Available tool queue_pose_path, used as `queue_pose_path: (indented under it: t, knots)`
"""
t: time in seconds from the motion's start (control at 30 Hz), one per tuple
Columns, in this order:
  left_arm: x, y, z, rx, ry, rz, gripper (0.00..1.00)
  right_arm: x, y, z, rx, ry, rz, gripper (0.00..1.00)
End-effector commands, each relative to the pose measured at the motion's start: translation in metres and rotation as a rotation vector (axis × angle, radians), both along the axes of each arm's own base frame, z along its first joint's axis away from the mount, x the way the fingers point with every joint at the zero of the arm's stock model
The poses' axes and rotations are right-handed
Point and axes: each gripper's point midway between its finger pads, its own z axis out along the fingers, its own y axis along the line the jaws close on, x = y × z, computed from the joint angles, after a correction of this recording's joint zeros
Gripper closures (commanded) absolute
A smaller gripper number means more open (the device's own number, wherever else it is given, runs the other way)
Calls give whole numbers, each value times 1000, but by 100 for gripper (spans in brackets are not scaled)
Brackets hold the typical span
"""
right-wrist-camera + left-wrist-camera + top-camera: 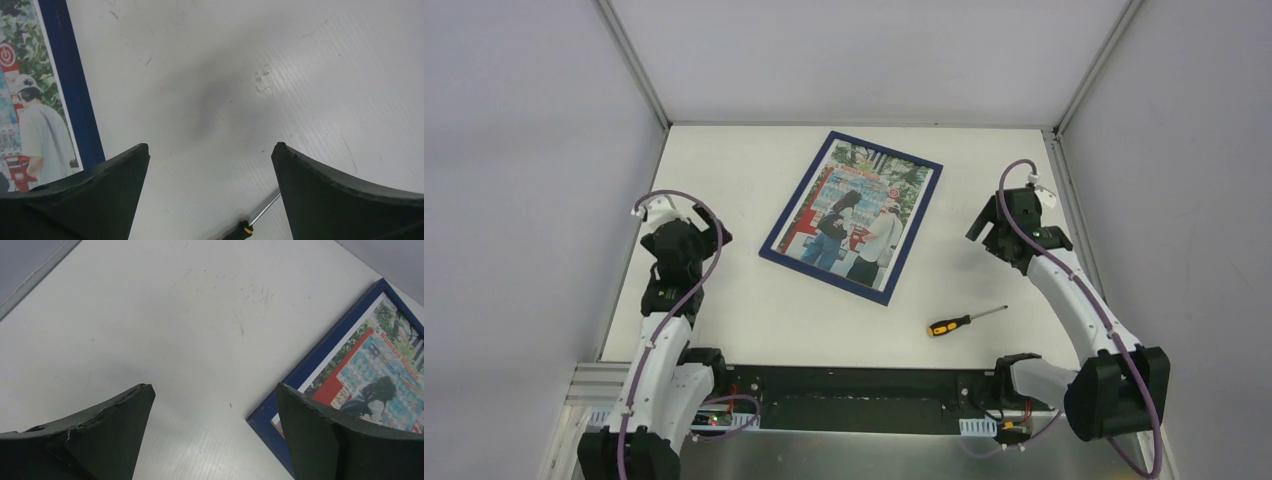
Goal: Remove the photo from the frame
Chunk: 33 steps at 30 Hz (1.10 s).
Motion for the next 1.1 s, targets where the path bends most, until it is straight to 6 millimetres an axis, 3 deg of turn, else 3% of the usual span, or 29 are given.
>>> queue_pose_path:
  t: [0.0, 0.1, 0.3, 0.43, 0.67, 0.83, 1.07]
  knots:
    - [-41, 1, 16, -176, 75, 141, 1, -23, 21, 29, 113, -11, 67, 1]
    - [-64, -3, 22, -250, 91, 177, 0, -33, 50, 32, 246, -7, 194, 1]
    - [-80, -48, 34, -377, 96, -41, 0, -53, 120, 34, 400, 49, 456, 1]
    - [-92, -75, 27, -468, 152, -152, 7, -75, 178, 25, 341, 131, 701, 1]
    - [-103, -122, 3, -677, 318, -318, 5, -94, 257, -4, 0, 262, 1062, 1]
    - [-107, -134, -10, -756, 398, -339, 4, -84, 283, -22, -247, 329, 1188, 9]
    - [-97, -138, -14, -846, 465, -272, 3, -72, 289, -49, -413, 382, 1322, 21]
